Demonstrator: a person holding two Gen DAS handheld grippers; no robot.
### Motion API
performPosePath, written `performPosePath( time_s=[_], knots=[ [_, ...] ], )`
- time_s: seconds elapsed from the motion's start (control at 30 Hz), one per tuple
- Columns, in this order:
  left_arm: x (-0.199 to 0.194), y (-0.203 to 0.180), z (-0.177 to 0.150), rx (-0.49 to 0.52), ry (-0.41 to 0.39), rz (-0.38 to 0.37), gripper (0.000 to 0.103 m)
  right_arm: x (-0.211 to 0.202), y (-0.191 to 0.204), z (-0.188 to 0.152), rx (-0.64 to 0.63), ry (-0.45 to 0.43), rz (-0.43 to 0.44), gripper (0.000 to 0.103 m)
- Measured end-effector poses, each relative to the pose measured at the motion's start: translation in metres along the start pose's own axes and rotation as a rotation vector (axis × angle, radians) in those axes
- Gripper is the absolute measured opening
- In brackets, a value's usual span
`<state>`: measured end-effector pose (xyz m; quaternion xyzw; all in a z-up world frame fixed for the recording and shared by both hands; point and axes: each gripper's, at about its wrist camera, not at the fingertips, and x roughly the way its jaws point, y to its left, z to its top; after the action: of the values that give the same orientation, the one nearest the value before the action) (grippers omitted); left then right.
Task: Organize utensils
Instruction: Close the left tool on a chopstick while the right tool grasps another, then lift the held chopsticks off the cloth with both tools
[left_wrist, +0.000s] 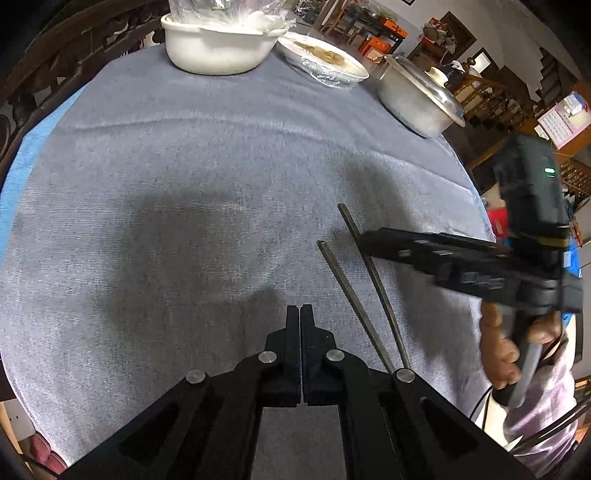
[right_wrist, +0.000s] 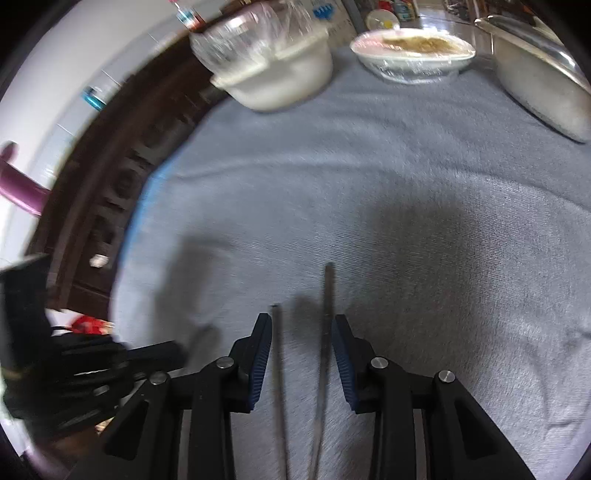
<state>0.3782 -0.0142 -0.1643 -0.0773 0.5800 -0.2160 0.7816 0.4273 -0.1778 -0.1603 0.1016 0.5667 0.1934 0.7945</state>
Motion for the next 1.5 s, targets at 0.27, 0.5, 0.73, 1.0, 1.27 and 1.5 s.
performPosePath(
  time_s=[0.27,0.5,0.73,1.0,1.27,1.5],
  knots=[
    [0.013,-0.013,0.009,-0.022,0.061,-0.035,0.01,-0.006,-0.021,-0.013,0.016,-0.054,-0.146,0.006],
    [0.051,-0.04,0.033,-0.005,0.133,-0.029,0.033,-0.052,-0.075,-0.04,0.141,-0.114,-0.159,0.006],
    [0.072,-0.063,0.051,0.031,0.132,0.01,0.007,-0.071,-0.105,-0.058,0.224,-0.121,-0.176,0.006],
    [0.079,-0.096,0.056,0.223,0.116,0.041,0.007,-0.081,-0.134,-0.071,0.32,-0.105,-0.197,0.007],
    [0.071,-0.08,0.06,0.131,0.14,0.049,0.046,-0.083,-0.13,-0.059,0.319,-0.101,-0.177,0.027],
    [0.087,-0.104,0.056,0.231,0.105,0.132,0.021,-0.064,-0.115,-0.053,0.256,-0.071,-0.332,0.008]
  ],
)
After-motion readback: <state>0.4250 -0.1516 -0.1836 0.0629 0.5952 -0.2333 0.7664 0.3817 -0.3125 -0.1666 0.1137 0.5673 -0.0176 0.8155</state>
